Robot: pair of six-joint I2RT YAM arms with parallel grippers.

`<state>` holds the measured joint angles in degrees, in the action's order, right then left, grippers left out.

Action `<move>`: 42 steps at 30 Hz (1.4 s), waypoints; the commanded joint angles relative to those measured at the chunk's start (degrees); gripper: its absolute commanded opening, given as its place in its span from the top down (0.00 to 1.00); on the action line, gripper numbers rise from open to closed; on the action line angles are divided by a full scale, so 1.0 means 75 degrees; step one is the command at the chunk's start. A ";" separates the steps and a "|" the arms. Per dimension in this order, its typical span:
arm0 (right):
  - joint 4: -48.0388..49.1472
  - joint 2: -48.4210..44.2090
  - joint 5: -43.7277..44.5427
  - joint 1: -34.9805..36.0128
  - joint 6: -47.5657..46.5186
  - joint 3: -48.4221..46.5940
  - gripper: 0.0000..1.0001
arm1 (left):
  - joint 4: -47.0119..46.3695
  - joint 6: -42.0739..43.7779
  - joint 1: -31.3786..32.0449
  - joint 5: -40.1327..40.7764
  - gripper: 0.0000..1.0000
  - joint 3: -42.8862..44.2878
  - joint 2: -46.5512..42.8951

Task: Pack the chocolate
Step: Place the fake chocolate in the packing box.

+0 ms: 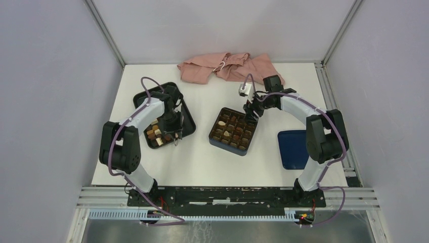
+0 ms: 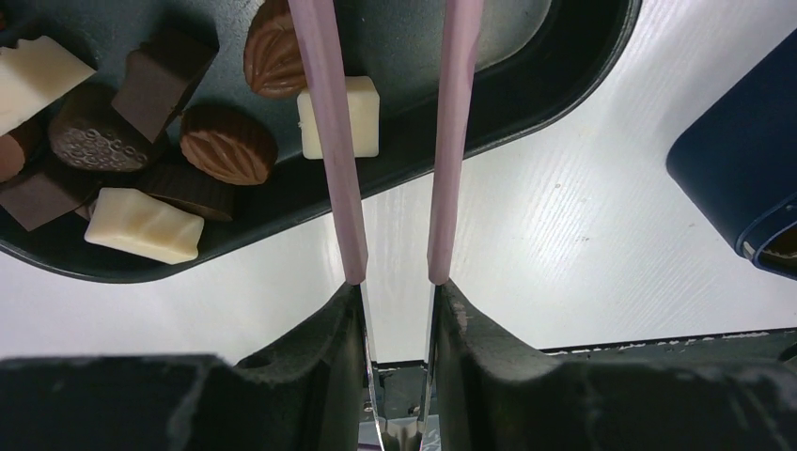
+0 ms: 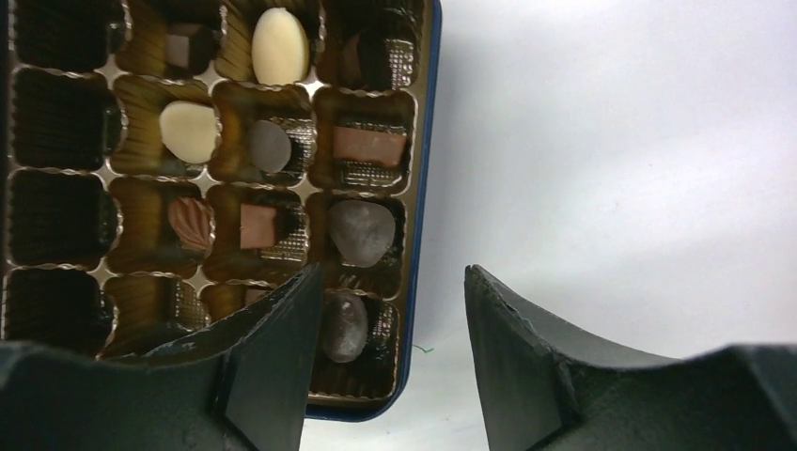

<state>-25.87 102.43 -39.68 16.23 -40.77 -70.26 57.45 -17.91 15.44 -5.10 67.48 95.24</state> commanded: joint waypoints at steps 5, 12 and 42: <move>0.0454 0.0323 0.0808 0.0084 0.0219 -0.0112 0.41 | -0.0313 0.0083 -0.0058 -0.0245 0.76 -0.0224 -0.0676; 0.0344 0.0617 0.0893 0.0324 0.0120 -0.0252 0.58 | -0.0300 0.0027 -0.0061 -0.0165 0.77 -0.0480 -0.1032; 0.2281 -0.1069 0.2951 0.1514 0.1505 0.0441 1.00 | -0.0615 -0.0203 0.0088 -0.1449 0.80 -0.1061 -0.2747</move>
<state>-14.41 97.45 -20.18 27.05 -32.82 -67.57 55.16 -17.98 15.35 -12.25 59.53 77.67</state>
